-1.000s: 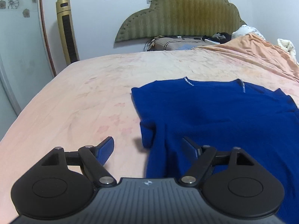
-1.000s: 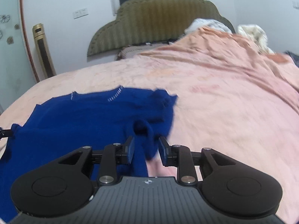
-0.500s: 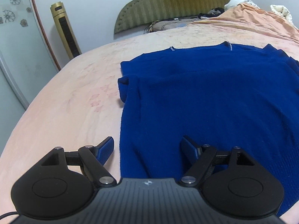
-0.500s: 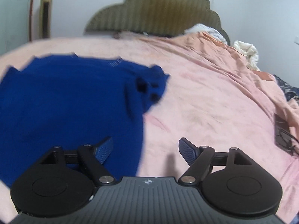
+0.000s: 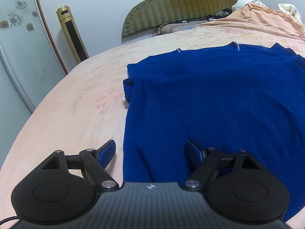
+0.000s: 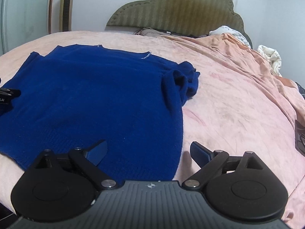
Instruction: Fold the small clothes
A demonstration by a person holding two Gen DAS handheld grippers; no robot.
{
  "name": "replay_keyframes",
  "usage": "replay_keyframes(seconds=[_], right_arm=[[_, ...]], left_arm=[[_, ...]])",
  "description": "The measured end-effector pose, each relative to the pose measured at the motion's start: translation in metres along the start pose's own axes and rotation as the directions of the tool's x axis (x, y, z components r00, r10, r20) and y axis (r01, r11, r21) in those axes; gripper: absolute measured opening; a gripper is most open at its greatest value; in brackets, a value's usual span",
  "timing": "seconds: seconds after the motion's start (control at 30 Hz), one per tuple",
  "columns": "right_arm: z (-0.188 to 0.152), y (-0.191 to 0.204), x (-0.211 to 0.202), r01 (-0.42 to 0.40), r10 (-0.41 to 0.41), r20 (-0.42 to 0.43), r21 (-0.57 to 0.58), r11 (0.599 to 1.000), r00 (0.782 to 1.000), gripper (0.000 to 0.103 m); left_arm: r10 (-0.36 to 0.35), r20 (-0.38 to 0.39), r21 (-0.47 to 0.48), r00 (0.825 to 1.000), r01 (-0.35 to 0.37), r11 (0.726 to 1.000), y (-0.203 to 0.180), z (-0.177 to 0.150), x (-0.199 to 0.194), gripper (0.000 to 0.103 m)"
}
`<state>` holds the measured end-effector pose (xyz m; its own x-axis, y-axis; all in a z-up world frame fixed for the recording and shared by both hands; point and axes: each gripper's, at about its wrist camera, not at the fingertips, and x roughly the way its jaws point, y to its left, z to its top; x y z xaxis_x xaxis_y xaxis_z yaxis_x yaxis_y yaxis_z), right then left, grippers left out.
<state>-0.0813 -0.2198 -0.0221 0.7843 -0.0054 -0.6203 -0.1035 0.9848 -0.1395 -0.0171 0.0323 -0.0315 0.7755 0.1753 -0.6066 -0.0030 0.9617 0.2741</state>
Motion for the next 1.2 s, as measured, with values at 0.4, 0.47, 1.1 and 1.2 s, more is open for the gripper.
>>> replay_keyframes(seconds=[0.4, 0.47, 1.1, 1.2], right_arm=[[-0.013, -0.017, 0.008, -0.046, 0.045, 0.017, 0.120, 0.992, 0.999, 0.103], [-0.016, -0.019, 0.008, -0.054, 0.051, 0.025, 0.141, 0.989, 0.998, 0.103], [-0.027, -0.014, 0.000, -0.031, 0.017, 0.084, 0.167, 0.985, 0.996, 0.103], [-0.026, -0.014, 0.000, -0.038, 0.024, 0.083, 0.164, 0.986, 0.996, 0.103]], left_arm=[[0.031, 0.043, 0.020, 0.999, -0.032, 0.999, -0.006, -0.007, -0.001, 0.084], [0.030, 0.055, 0.011, 0.998, -0.031, 0.999, -0.006, -0.010, -0.002, 0.084], [0.005, 0.061, -0.051, 0.998, -0.002, 0.999, 0.004, -0.017, -0.004, 0.084], [0.012, 0.065, -0.038, 0.998, -0.010, 0.999, 0.002, -0.016, -0.004, 0.084]])
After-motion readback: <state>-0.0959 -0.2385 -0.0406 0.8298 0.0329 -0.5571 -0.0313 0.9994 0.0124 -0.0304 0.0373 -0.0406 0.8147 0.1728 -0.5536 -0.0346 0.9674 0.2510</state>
